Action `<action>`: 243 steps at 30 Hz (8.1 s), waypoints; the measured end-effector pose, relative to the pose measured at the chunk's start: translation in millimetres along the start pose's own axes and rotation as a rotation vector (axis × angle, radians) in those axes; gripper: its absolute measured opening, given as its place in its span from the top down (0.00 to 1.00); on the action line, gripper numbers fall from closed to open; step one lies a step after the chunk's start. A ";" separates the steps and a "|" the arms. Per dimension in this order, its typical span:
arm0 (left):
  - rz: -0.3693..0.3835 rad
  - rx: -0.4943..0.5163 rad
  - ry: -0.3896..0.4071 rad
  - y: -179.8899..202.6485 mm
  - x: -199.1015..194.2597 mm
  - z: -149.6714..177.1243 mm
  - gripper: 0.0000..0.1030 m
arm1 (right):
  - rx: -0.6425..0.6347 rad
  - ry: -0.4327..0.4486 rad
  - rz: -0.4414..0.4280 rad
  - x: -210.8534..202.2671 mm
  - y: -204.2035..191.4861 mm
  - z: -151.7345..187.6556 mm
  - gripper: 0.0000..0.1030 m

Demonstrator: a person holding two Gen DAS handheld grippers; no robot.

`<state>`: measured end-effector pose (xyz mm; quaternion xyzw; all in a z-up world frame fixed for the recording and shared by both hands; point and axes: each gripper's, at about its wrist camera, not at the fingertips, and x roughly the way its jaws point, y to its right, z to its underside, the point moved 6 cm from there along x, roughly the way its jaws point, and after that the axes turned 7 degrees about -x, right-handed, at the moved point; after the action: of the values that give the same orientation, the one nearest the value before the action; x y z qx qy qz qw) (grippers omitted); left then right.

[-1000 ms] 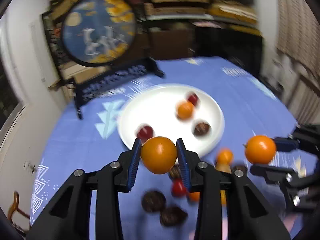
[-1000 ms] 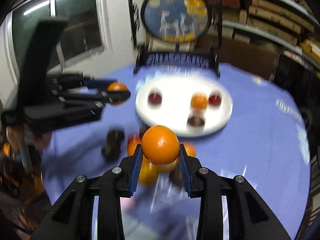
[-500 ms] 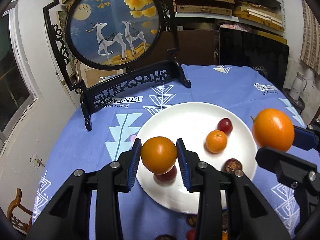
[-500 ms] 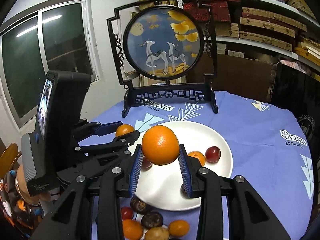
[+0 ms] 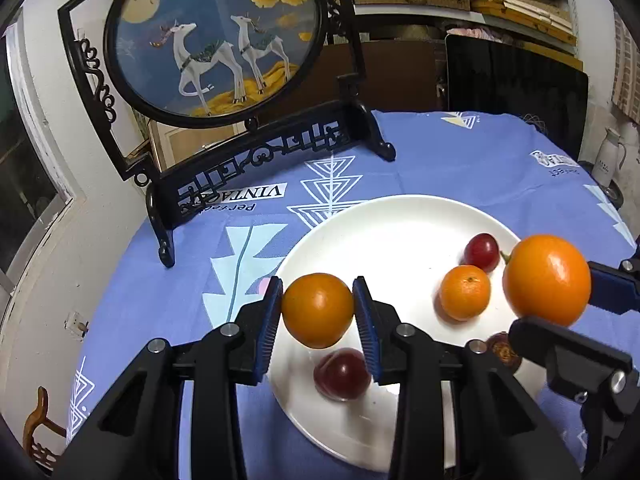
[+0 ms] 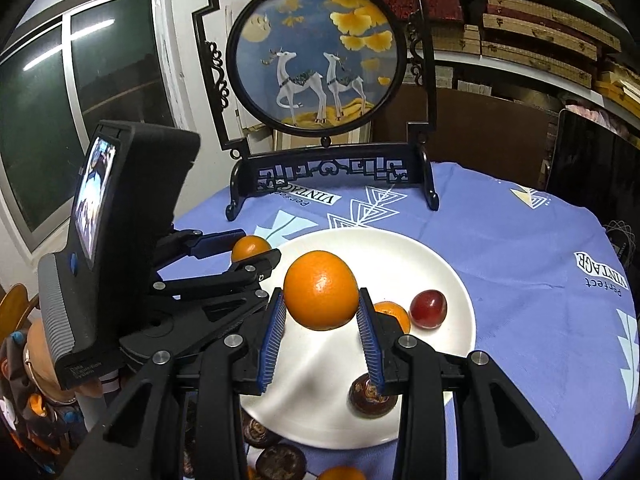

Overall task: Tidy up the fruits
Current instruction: 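Carry both oranges onto the white plate and open both tools, then grasp a dark brown fruit with the left tool while the right tool grasps a yellow citrus, then carry the brown fruit and yellow citrus onto the plate and open both tools, then grasp a dark brown fruit with the left tool while the right tool grasps a large orange, then carry the brown fruit and large orange over the white plate, lowering both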

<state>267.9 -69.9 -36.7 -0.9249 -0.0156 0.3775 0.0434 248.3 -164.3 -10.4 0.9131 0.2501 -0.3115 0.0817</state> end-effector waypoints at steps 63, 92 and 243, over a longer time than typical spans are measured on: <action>0.166 0.129 -0.182 11.3 -74.4 191.1 0.37 | -0.097 -0.188 0.020 -87.3 -44.0 173.5 0.31; 0.245 0.160 -0.105 13.3 -106.0 174.2 0.58 | -0.084 -0.172 -0.084 -72.8 -75.9 151.5 0.65; 0.092 0.058 0.089 -2.3 -86.6 52.6 0.58 | 0.033 0.063 -0.066 -87.8 -27.5 54.7 0.57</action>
<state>169.2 -69.4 -13.6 -0.9387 0.0401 0.3381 0.0535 145.7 -193.0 -0.1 0.9149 0.2775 -0.2892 0.0481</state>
